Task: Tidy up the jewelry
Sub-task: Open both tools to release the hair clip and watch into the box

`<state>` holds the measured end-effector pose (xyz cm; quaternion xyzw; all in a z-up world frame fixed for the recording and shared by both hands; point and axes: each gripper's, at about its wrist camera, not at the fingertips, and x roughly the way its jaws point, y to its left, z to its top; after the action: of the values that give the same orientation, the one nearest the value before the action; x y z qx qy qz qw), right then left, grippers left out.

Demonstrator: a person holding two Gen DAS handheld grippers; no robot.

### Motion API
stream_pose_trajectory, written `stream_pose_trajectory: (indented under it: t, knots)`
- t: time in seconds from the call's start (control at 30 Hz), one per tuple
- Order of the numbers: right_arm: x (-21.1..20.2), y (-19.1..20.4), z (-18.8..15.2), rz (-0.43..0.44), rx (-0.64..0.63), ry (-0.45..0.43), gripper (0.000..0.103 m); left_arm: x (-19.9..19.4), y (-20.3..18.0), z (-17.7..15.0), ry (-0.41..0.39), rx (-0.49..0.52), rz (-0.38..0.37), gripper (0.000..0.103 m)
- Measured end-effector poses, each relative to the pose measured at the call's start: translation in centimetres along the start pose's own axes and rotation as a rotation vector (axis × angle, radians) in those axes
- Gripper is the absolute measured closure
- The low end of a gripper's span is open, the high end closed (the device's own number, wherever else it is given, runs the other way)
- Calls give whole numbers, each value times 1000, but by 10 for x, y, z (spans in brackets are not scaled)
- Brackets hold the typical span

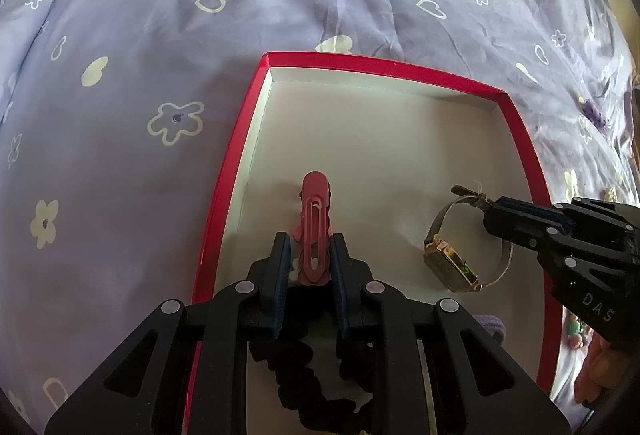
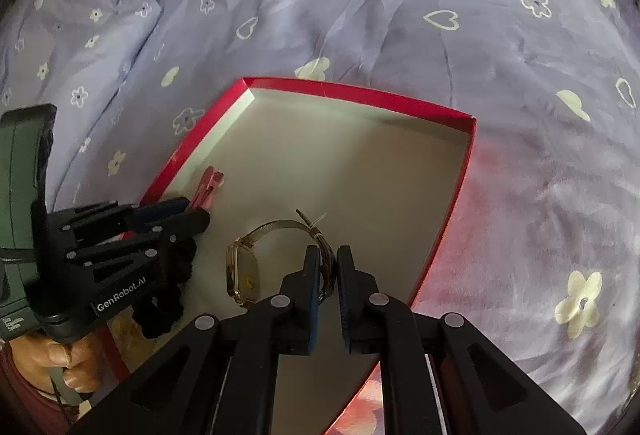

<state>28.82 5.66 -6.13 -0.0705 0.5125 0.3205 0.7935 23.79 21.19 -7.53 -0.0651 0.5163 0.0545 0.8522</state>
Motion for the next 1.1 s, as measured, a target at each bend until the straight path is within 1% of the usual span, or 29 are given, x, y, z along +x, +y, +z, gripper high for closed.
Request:
stream_pose_trajectory:
  t: [0.2, 0.3, 0.37, 0.4, 0.43, 0.57, 0.6, 0.63, 0.7, 0.83, 0.93, 1.1]
  knots:
    - [3, 2, 1, -1, -17, 16, 94, 0, -2, 2, 1, -2, 6, 85]
    - [0, 0, 1, 12, -3, 12, 93, -4, -1, 2, 1, -7, 25, 76]
    - [-4, -1, 0, 15, 11, -1, 89, -10, 1, 1, -13, -11, 30, 65]
    - [-7, -2, 0, 21, 21, -13, 88, -15, 2, 1, -23, -16, 29, 62]
    - [-13, -4, -1, 33, 36, -27, 87, -19, 2, 1, -29, -18, 29, 61]
    - [-37, -9, -7, 76, 72, -82, 84, -38, 2, -3, -58, -30, 24, 60]
    - [-43, -9, -9, 82, 77, -94, 80, -44, 1, -5, -68, -39, 20, 60]
    - [-50, -10, -13, 89, 82, -109, 75, -48, 0, -7, -75, -45, 16, 60]
    - [-65, -13, -23, 105, 93, -139, 73, -60, -4, -13, -96, -61, -6, 58]
    - [-90, -23, -48, 102, 125, -176, 72, -80, -17, -29, -125, -84, -51, 56]
    - [-104, -33, -66, 95, 152, -187, 72, -93, -27, -39, -137, -86, -78, 56]
    - [-130, -53, -99, 57, 182, -207, 71, -111, -47, -62, -150, -80, -120, 56]
